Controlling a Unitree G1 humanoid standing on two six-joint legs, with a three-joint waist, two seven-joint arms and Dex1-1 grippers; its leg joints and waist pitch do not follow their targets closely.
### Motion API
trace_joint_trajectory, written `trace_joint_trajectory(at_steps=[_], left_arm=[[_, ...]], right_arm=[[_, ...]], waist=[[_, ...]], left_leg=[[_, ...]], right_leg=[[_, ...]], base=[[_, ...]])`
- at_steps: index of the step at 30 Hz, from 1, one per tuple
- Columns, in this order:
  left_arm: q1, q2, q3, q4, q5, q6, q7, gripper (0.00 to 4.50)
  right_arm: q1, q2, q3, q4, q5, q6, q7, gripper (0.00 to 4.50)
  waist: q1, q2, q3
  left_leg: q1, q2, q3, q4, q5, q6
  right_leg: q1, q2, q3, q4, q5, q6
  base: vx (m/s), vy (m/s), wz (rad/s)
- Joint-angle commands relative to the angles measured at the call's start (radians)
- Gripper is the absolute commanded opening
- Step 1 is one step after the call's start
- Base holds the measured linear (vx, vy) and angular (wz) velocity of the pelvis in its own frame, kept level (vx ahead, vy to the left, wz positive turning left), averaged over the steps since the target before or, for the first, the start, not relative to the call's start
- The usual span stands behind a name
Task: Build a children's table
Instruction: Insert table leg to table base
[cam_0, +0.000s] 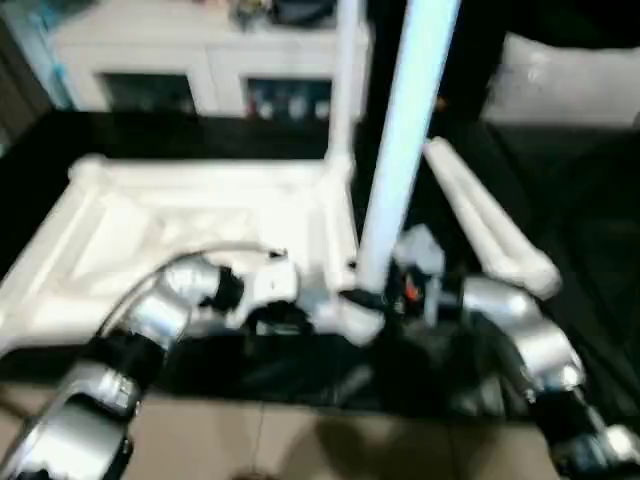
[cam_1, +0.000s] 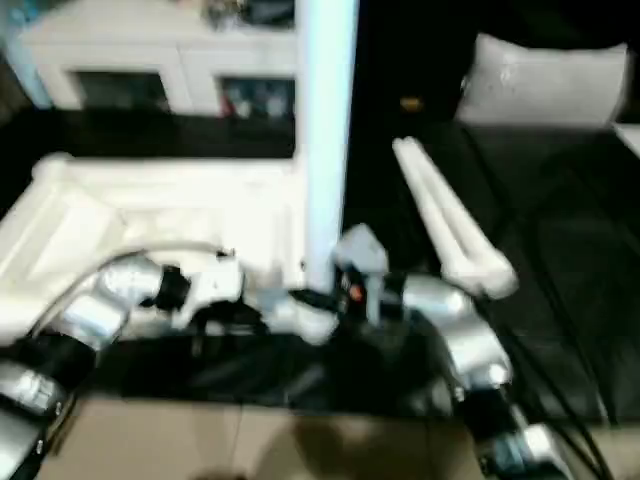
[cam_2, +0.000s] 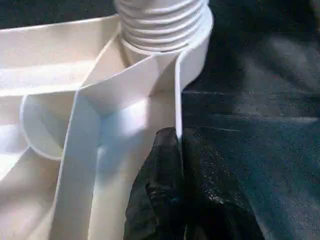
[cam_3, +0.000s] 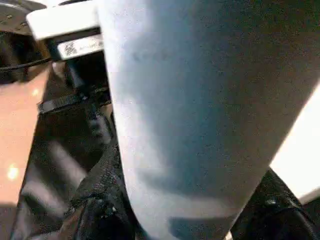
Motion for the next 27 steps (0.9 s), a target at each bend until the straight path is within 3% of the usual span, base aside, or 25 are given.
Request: trace_joint_trajectory(at_steps=[1, 2, 3, 4, 5, 6, 7, 9, 10, 11, 14, 15, 16, 17, 18, 20, 21, 25, 27], left_arm=[[-0.006, 0.01, 0.009, -0.009, 0.013, 0.002, 0.011, 0.0], [-0.001, 0.012, 0.013, -0.019, 0.008, 0.014, 0.008, 0.0], [0.006, 0.014, 0.016, -0.033, 0.002, 0.028, 0.007, 0.0], [0.011, 0.016, 0.019, -0.042, -0.002, 0.037, 0.006, 0.0], [0.022, 0.02, 0.026, -0.062, -0.008, 0.058, 0.013, 0.0], [0.041, 0.026, 0.04, -0.099, -0.016, 0.096, 0.032, 0.0], [0.053, 0.028, 0.048, -0.124, -0.02, 0.12, 0.046, 0.0], [0.105, 0.027, 0.089, -0.238, -0.042, 0.242, 0.112, 0.0], [0.105, 0.027, 0.089, -0.238, -0.042, 0.242, 0.112, 0.0], [0.154, 0.026, 0.11, -0.347, -0.052, 0.331, 0.147, 0.0], [0.243, 0.027, 0.107, -0.527, -0.042, 0.445, 0.176, 0.0], [0.278, 0.025, 0.095, -0.605, -0.037, 0.485, 0.183, 0.0], [0.278, 0.025, 0.095, -0.605, -0.037, 0.485, 0.183, 0.0], [0.324, 0.002, 0.073, -0.73, -0.041, 0.563, 0.203, 0.0], [0.334, -0.007, 0.067, -0.761, -0.043, 0.584, 0.211, 0.0], [0.337, -0.021, 0.05, -0.79, -0.034, 0.603, 0.226, 0.0], [0.333, -0.035, 0.029, -0.809, -0.014, 0.62, 0.25, 0.0], [0.319, -0.069, 0.0, -0.826, 0.029, 0.647, 0.316, 0.0], [0.314, -0.091, 0.001, -0.829, 0.043, 0.668, 0.362, 0.0]], right_arm=[[0.067, -0.012, 0.069, 0.108, -0.08, 0.063, -0.015, 1.89], [0.073, -0.007, 0.061, 0.107, -0.078, 0.063, -0.032, 1.89], [0.077, -0.003, 0.054, 0.105, -0.076, 0.065, -0.048, 1.89], [0.079, 0.0, 0.05, 0.103, -0.075, 0.066, -0.058, 1.89], [0.082, 0.005, 0.044, 0.104, -0.078, 0.069, -0.079, 1.89], [0.085, 0.012, 0.036, 0.104, -0.085, 0.073, -0.111, 1.89], [0.087, 0.016, 0.033, 0.104, -0.09, 0.074, -0.126, 1.89], [0.094, 0.033, 0.013, 0.103, -0.101, 0.084, -0.188, 1.89], [0.094, 0.033, 0.013, 0.103, -0.101, 0.084, -0.188, 1.89], [0.097, 0.046, 0.001, 0.102, -0.107, 0.09, -0.228, 1.89], [0.087, 0.075, -0.014, 0.119, -0.122, 0.1, -0.302, 1.89], [0.077, 0.089, -0.023, 0.133, -0.125, 0.106, -0.337, 1.89], [0.077, 0.089, -0.023, 0.133, -0.125, 0.106, -0.337, 1.89], [0.058, 0.107, -0.035, 0.158, -0.126, 0.111, -0.385, 1.89], [0.053, 0.111, -0.037, 0.165, -0.126, 0.111, -0.395, 1.89], [0.048, 0.114, -0.036, 0.17, -0.125, 0.111, -0.401, 1.89], [0.045, 0.118, -0.037, 0.172, -0.123, 0.113, -0.407, 1.89], [0.047, 0.127, -0.044, 0.165, -0.114, 0.12, -0.418, 1.89], [0.055, 0.134, -0.048, 0.157, -0.104, 0.119, -0.424, 1.89]], waist=[[0.016, 0.014, -0.027], [0.02, 0.019, -0.019], [0.014, 0.033, -0.032], [0.007, 0.026, -0.035], [0.003, 0.033, -0.039], [-0.001, 0.036, -0.043], [-0.004, 0.04, -0.042], [-0.009, 0.041, -0.041], [-0.011, 0.041, -0.044], [-0.015, 0.031, -0.043], [-0.029, 0.035, -0.045], [-0.036, 0.032, -0.046], [-0.04, 0.035, -0.05], [-0.045, 0.032, -0.05], [-0.052, 0.034, -0.049], [-0.052, 0.034, -0.048], [-0.051, 0.027, -0.051], [-0.035, 0.031, -0.055], [-0.021, 0.031, -0.055]], left_leg=[[0.011, 0.058, -0.062, 0.002, -0.079, 0.049], [-0.027, 0.07, -0.076, -0.052, -0.045, 0.026], [-0.021, 0.087, -0.07, -0.086, -0.131, -0.002], [-0.026, 0.088, -0.069, -0.094, -0.18, 0.0], [-0.017, 0.089, -0.063, -0.097, -0.254, -0.002], [-0.02, 0.085, -0.059, -0.094, -0.274, 0.006], [-0.028, 0.086, -0.058, -0.095, -0.261, 0.013], [-0.027, 0.088, -0.057, -0.098, -0.283, 0.005], [-0.024, 0.09, -0.056, -0.098, -0.288, 0.001], [-0.027, 0.087, -0.054, -0.099, -0.278, 0.005], [-0.035, 0.087, -0.05, -0.099, -0.226, 0.02], [-0.035, 0.085, -0.047, -0.097, -0.206, 0.028], [-0.034, 0.087, -0.046, -0.095, -0.19, 0.031], [-0.032, 0.085, -0.042, -0.092, -0.163, 0.041], [-0.037, 0.086, -0.042, -0.09, -0.139, 0.049], [-0.034, 0.082, -0.037, -0.084, -0.123, 0.058], [-0.03, 0.084, -0.034, -0.082, -0.112, 0.061], [-0.02, 0.088, -0.03, -0.074, -0.088, 0.056], [-0.027, 0.086, -0.032, -0.074, -0.064, 0.055]], right_leg=[[-0.022, -0.17, 0.109, -0.21, -0.746, -0.118], [0.0, -0.127, 0.069, -0.177, -0.697, -0.121], [-0.004, -0.082, 0.05, -0.146, -0.49, -0.144], [-0.002, -0.069, 0.049, -0.134, -0.4, -0.155], [-0.008, -0.065, 0.053, -0.124, -0.304, -0.185], [-0.005, -0.071, 0.056, -0.122, -0.281, -0.205], [-0.004, -0.072, 0.055, -0.123, -0.254, -0.213], [-0.005, -0.07, 0.052, -0.124, -0.254, -0.215], [-0.004, -0.07, 0.052, -0.123, -0.245, -0.217], [-0.002, -0.067, 0.051, -0.124, -0.235, -0.213], [0.003, -0.063, 0.047, -0.119, -0.159, -0.216], [0.001, -0.059, 0.046, -0.119, -0.114, -0.225], [0.004, -0.059, 0.045, -0.115, -0.084, -0.232], [0.004, -0.056, 0.044, -0.115, -0.043, -0.241], [0.008, -0.056, 0.042, -0.112, -0.006, -0.254], [0.006, -0.053, 0.044, -0.115, 0.005, -0.259], [0.005, -0.052, 0.045, -0.115, 0.011, -0.259], [0.002, -0.051, 0.048, -0.114, 0.036, -0.259], [0.006, -0.047, 0.044, -0.107, 0.092, -0.249]], base=[[0.069, -0.102, -0.17], [0.058, 0.0, -0.25], [0.058, 0.0, -0.25], [0.078, 0.025, -0.15], [0.0, 0.0, 0.0], [0.0, 0.0, 0.0], [0.0, 0.0, 0.0], [0.0, 0.0, 0.0], [0.0, 0.0, 0.0], [0.0, 0.0, 0.0], [0.0, 0.0, 0.0], [0.0, 0.0, 0.0], [0.0, 0.0, 0.0], [0.0, 0.0, 0.0], [0.0, 0.0, 0.0], [0.0, 0.0, 0.0], [0.0, 0.0, 0.0], [0.0, 0.0, 0.0], [0.0, 0.0, 0.0]])
